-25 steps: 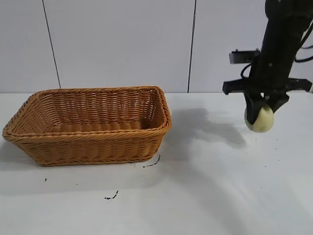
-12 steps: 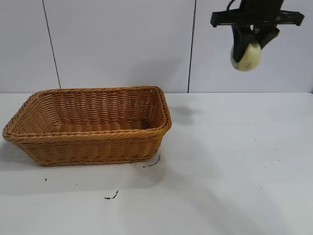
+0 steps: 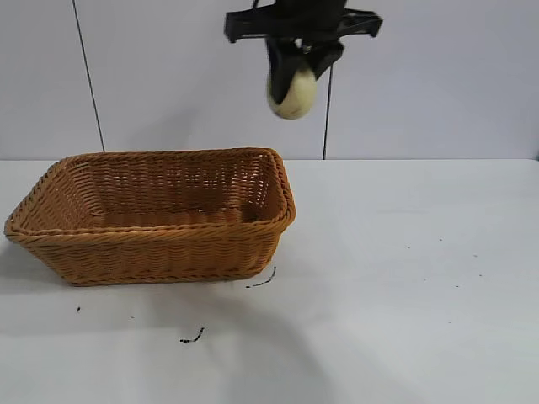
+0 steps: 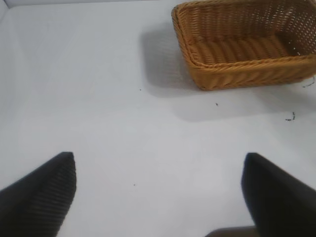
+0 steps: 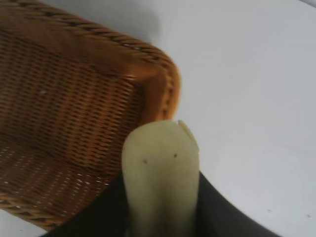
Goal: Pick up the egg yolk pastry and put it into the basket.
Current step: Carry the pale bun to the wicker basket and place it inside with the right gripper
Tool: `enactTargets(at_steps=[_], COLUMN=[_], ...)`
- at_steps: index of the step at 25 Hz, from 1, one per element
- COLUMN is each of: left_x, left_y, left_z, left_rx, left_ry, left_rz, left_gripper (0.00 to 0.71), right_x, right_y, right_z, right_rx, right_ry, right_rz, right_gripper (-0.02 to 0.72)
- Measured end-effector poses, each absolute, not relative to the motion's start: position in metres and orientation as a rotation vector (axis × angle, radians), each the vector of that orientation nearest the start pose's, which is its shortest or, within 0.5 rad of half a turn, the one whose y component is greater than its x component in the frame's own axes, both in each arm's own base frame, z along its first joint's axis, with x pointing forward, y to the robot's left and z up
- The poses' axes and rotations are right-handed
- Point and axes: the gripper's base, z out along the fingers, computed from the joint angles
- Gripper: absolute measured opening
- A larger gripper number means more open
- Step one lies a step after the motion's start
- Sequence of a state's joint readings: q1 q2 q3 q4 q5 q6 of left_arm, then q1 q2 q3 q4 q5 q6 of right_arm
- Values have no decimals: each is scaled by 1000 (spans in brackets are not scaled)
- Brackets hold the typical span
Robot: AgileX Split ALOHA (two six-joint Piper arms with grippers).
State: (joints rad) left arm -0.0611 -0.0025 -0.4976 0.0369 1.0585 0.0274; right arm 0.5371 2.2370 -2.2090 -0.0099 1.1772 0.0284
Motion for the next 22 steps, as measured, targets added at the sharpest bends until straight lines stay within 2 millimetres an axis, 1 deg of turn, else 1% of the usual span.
enactTargets(at_steps=[4, 5, 6, 9, 12, 14, 16, 17, 19, 20, 22], left_x=[-5, -5, -5, -5, -5, -5, -5, -5, -5, -5, -5], left_y=[3, 3, 3, 3, 3, 3, 3, 3, 3, 3, 3], left_z=[277, 277, 277, 277, 277, 277, 277, 277, 277, 277, 277], left_rx=[89, 89, 89, 89, 89, 89, 89, 89, 89, 89, 89], left_ry=[2040, 2040, 2040, 2040, 2040, 2040, 2040, 2040, 2040, 2040, 2040], left_rz=[23, 23, 23, 23, 23, 23, 23, 23, 23, 23, 23], left_gripper=[693, 693, 693, 693, 693, 693, 693, 693, 693, 693, 693], right_x=[415, 412, 410, 415, 420, 422, 423, 423, 423, 423, 422], right_y=[299, 310, 326, 336, 337, 336, 336, 337, 339, 339, 338], right_z=[252, 243, 225, 193, 168, 158, 155, 156, 156, 156, 156], right_rx=[-777, -799, -833, -843, -840, -841, -840, -834, -829, -828, -831], right_ry=[2555, 2542, 2530, 2526, 2558, 2574, 2572, 2570, 2564, 2565, 2573], right_rz=[224, 234, 244, 239, 226, 218, 219, 232, 247, 250, 247], right_gripper=[203, 203, 203, 203, 203, 203, 207, 223, 299, 366, 524])
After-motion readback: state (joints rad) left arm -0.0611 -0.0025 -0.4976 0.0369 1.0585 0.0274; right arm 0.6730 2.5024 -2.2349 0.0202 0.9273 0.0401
